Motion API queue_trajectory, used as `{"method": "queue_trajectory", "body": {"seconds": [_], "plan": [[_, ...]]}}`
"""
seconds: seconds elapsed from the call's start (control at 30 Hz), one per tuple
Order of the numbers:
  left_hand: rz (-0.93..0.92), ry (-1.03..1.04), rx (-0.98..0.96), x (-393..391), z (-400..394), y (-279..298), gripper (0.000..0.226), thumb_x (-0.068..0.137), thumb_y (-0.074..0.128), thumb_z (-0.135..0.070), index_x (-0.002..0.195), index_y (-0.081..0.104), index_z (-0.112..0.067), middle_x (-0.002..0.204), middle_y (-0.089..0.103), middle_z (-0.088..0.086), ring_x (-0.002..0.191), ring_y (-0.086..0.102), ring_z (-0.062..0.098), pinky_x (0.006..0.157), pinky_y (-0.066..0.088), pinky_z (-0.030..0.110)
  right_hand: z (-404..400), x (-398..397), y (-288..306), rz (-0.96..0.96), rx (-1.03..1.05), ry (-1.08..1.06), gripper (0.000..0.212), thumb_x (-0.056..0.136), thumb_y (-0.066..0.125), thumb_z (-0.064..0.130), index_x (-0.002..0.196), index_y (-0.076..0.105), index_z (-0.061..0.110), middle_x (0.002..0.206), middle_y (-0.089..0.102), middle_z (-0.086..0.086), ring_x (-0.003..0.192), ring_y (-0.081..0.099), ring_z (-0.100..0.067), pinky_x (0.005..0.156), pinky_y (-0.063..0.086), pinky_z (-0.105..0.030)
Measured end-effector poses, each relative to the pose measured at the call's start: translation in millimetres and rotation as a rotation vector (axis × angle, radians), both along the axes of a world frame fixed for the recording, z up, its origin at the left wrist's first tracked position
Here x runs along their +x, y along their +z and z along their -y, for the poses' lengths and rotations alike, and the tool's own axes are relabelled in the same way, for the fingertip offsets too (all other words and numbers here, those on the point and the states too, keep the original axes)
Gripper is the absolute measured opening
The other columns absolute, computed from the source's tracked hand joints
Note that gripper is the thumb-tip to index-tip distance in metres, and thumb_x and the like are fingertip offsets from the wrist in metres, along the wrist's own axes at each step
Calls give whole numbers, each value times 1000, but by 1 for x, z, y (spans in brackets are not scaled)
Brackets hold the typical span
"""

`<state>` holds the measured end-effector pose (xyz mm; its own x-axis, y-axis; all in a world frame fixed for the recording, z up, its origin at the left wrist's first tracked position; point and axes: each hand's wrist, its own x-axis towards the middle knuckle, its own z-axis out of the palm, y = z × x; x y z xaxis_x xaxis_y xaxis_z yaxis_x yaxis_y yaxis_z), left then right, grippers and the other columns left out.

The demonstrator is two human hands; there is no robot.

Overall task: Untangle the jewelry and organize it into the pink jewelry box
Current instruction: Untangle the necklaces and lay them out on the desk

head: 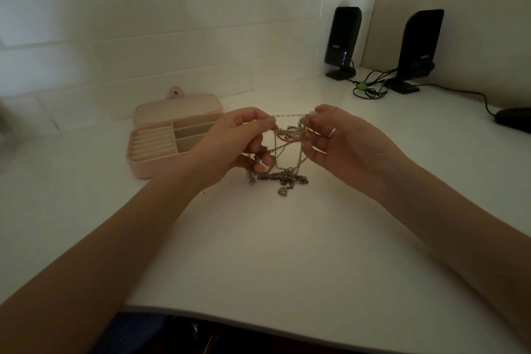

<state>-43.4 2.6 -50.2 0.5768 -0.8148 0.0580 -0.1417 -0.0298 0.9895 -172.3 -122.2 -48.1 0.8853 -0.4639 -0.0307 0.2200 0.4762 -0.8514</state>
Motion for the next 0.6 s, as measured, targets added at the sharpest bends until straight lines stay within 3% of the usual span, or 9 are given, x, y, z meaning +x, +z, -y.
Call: {"method": "queue_trajectory", "body": {"seconds": [0.1,0.2,0.3,0.4,0.47,0.53,0.6], "plan": [[-101,70,-44,1,0,1,28,98,43,-27,78,55,-10,47,42,-1,40,57,16,36,41,19,-1,-1,1,-32,19,48,11,83,58,10,78,51,15,66,50,0,59,48,-11,58,42,-22],[-143,130,-50,4,-1,2,34,100,39,-31,77,53,-11,48,46,-1,38,55,17,35,37,17,-1,0,0,-39,-23,49,10,84,60,8,84,52,14,66,47,1,56,39,-9,52,37,-19],[-74,168,-26,3,0,2,35,99,40,-32,74,53,-11,51,48,2,36,54,18,34,36,17,-1,-1,0,-29,-28,59,10,83,61,11,84,52,14,67,48,1,55,36,-7,46,31,-16],[323,216,65,2,-1,-7,27,94,51,-30,74,53,-13,56,54,4,35,56,21,32,39,22,0,0,-1,-20,-35,59,9,85,60,13,84,52,14,67,54,1,49,43,-6,43,33,-14],[651,211,93,2,-3,-12,18,89,59,-27,75,54,-18,59,58,-6,38,59,17,34,42,25,-1,0,-1,-8,-49,53,7,87,60,12,87,53,14,70,58,0,49,48,-6,42,37,-14],[916,167,93,0,-5,-14,11,84,60,-26,73,55,-25,61,59,-17,42,57,10,45,48,28,-1,1,-1,7,-58,62,9,86,61,12,91,54,14,72,61,0,52,52,-7,43,41,-14],[1067,190,124,-4,-6,-12,9,77,54,-31,72,61,-27,57,58,-24,49,56,6,55,48,27,-2,0,0,14,-74,80,14,82,62,11,94,54,14,73,63,0,54,54,-8,46,44,-16]]}}
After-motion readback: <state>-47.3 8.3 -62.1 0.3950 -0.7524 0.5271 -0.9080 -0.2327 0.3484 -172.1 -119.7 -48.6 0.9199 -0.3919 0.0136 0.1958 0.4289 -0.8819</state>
